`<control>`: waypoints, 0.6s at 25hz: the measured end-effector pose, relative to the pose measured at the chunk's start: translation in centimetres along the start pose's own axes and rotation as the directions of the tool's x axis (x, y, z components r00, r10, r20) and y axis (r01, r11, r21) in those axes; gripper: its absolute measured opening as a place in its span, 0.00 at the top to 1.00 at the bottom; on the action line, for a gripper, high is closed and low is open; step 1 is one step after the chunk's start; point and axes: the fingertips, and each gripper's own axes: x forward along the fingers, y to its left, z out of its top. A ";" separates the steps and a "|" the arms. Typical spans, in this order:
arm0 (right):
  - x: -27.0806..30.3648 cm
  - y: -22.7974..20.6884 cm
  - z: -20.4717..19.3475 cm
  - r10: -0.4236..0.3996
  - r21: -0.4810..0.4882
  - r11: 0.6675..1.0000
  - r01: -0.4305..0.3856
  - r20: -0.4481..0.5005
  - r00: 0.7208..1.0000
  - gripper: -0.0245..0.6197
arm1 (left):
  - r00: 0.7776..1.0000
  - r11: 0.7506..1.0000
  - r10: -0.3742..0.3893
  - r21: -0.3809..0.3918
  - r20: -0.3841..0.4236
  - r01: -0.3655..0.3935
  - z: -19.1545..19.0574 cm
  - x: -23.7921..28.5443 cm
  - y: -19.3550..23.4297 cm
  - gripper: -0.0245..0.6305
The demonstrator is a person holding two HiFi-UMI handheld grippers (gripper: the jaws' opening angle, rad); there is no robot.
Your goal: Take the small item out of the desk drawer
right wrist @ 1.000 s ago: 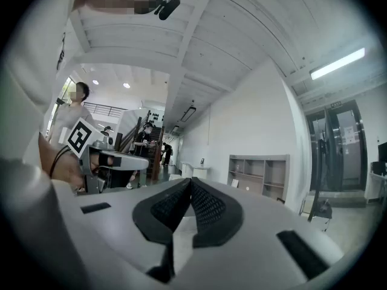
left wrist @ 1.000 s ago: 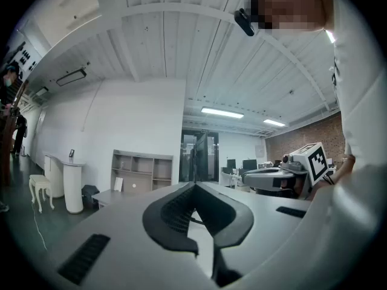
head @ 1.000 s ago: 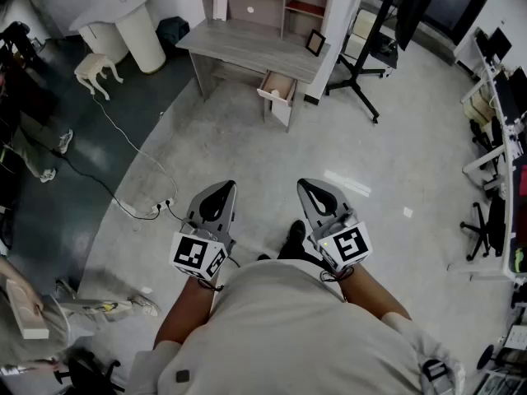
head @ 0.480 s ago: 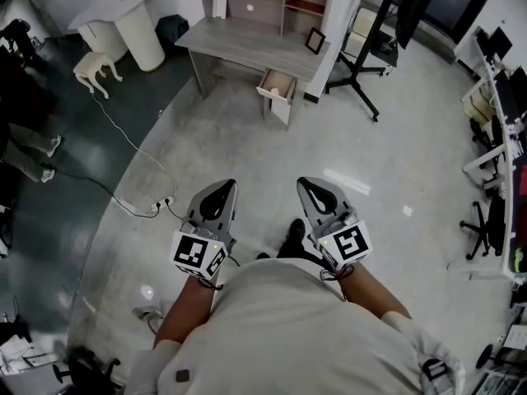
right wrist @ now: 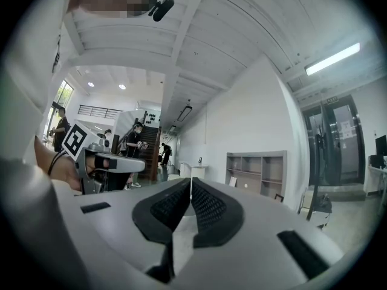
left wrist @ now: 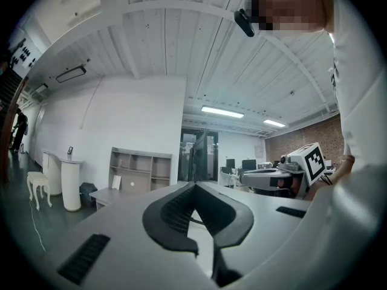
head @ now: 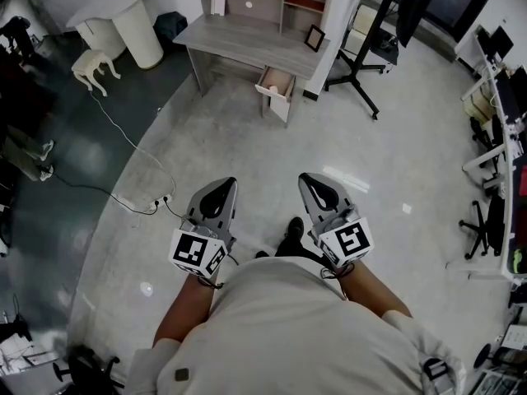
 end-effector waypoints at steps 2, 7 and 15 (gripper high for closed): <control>-0.1 -0.3 -0.1 -0.002 0.001 1.000 0.002 -0.003 1.000 0.93 | 1.000 1.000 -0.002 0.001 -0.002 0.002 -0.2 0.2 -0.2 0.95; 0.5 -1.5 -0.3 -0.005 0.005 1.000 0.005 -0.005 1.000 0.89 | 1.000 1.000 -0.002 0.000 -0.013 0.002 -0.5 1.3 0.0 0.95; 2.3 -4.4 -1.7 -0.010 0.033 0.999 0.011 -0.021 1.000 0.61 | 0.999 1.000 0.016 -0.017 -0.044 -0.017 -1.6 4.0 0.9 0.95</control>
